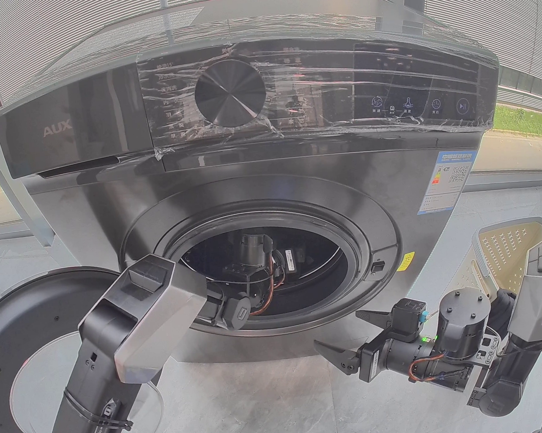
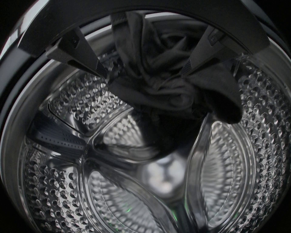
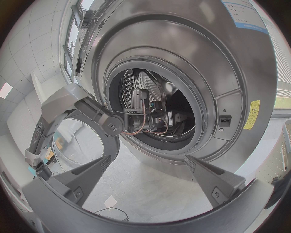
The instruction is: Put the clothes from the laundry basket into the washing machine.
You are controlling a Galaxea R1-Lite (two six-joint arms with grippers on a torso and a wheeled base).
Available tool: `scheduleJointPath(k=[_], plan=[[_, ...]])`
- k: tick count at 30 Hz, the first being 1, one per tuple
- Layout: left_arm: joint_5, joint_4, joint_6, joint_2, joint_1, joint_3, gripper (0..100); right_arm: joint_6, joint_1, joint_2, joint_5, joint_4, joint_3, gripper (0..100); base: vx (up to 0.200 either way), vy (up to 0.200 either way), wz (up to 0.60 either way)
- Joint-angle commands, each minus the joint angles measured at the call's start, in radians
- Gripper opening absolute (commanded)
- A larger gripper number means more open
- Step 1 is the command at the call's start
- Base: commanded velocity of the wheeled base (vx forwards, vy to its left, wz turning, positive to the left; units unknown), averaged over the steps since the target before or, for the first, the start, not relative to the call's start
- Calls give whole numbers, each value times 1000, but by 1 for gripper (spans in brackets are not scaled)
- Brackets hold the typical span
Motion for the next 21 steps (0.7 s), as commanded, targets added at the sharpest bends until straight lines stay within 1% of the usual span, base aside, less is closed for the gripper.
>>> scheduleJointPath(k=[1,2,3,4,5,6,13,15,16,17,18,19,20,21], plan=[[-11,-16,4,-223,-62,298,100,-1,2,-17,0,-1,2,100,0,0,0],[-11,-17,4,-230,-64,317,100,-1,2,-19,0,-1,2,100,0,0,0],[-15,-34,4,-275,-79,401,100,-1,2,-24,-1,-1,2,100,0,0,0],[-22,-53,5,-296,-89,452,100,-1,2,-27,-1,-1,2,100,0,0,0],[-23,-59,5,-302,-90,466,100,-1,2,-27,0,-1,3,100,0,0,0],[-31,-94,7,-336,-101,538,100,-1,2,-28,-1,-1,3,100,0,0,0],[-32,-171,5,-520,-153,829,100,-1,2,-54,0,1,15,100,0,0,0],[-32,-186,5,-562,-165,889,100,-1,2,-56,0,-1,15,100,0,0,0],[-32,-186,5,-562,-165,889,100,-1,2,-56,0,-1,15,100,0,0,0],[-34,-203,1,-625,-184,964,100,-1,2,-56,0,-1,18,100,0,0,0],[-34,-203,1,-629,-185,969,100,-1,2,-56,0,-1,18,100,0,0,0],[-38,-211,-4,-680,-201,1029,100,-1,2,-57,-1,-1,20,100,0,0,0],[-38,-212,-4,-684,-202,1035,100,-1,2,-57,-1,-1,21,100,0,0,0],[-43,-223,-5,-727,-213,1084,100,-1,0,-67,-1,-1,32,100,0,0,0]])
